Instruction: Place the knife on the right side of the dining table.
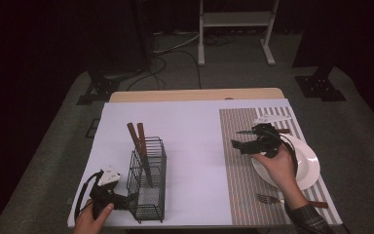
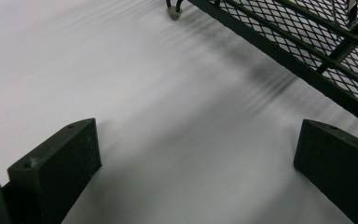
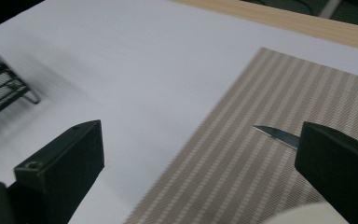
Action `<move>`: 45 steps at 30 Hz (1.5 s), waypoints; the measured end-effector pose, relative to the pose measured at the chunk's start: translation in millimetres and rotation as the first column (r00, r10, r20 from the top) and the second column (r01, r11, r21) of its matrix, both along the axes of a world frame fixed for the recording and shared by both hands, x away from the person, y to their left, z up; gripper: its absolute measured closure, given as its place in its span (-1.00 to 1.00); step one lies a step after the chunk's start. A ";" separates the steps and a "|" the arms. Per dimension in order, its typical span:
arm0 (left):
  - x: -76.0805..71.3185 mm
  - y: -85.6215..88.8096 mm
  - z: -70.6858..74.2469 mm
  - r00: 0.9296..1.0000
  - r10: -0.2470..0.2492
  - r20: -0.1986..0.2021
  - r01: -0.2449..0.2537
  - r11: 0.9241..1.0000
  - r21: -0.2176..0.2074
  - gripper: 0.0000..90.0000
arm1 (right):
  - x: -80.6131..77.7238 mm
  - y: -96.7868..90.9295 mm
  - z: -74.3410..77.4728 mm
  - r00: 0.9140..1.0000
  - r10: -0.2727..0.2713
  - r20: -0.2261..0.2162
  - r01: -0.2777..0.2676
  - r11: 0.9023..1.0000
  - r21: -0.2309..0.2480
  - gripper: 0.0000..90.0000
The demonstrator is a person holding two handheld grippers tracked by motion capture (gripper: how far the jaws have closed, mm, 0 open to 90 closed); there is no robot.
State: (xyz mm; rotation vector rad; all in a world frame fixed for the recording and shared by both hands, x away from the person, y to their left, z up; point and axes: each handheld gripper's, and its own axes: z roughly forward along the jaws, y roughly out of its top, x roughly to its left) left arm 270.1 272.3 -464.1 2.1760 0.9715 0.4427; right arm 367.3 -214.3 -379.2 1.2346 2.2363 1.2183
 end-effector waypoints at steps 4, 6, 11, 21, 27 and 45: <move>0.0 0.0 0.0 1.000 0.000 0.000 0.000 1.000 0.000 -1.00 | -9.0 23.6 0.5 0.998 0.067 0.011 -0.067 0.998 0.003 -0.99; 0.0 0.1 0.1 1.000 -0.001 -0.001 0.001 1.000 0.002 -1.00 | -16.1 41.6 -0.7 0.993 0.117 0.011 -0.117 0.993 -0.005 -0.99; 0.0 0.0 0.0 1.000 0.001 0.000 -0.001 1.000 0.000 -1.00 | -23.6 63.4 -7.3 0.984 0.179 -0.006 -0.180 0.984 -0.013 -0.99; 0.0 0.0 0.0 1.000 0.001 0.000 -0.001 1.000 0.000 -1.00 | -38.3 112.4 -35.3 0.947 0.315 -0.070 -0.320 0.945 -0.072 -0.99; 0.0 0.1 0.1 1.000 -0.001 -0.001 0.001 1.000 0.002 -1.00 | -45.1 126.7 -46.5 0.933 0.349 -0.091 -0.357 0.929 -0.101 -0.99; 0.0 0.1 0.1 1.000 -0.001 0.000 0.001 1.000 0.001 -1.00 | -57.2 149.4 -75.9 0.911 0.398 -0.112 -0.412 0.893 -0.180 -0.99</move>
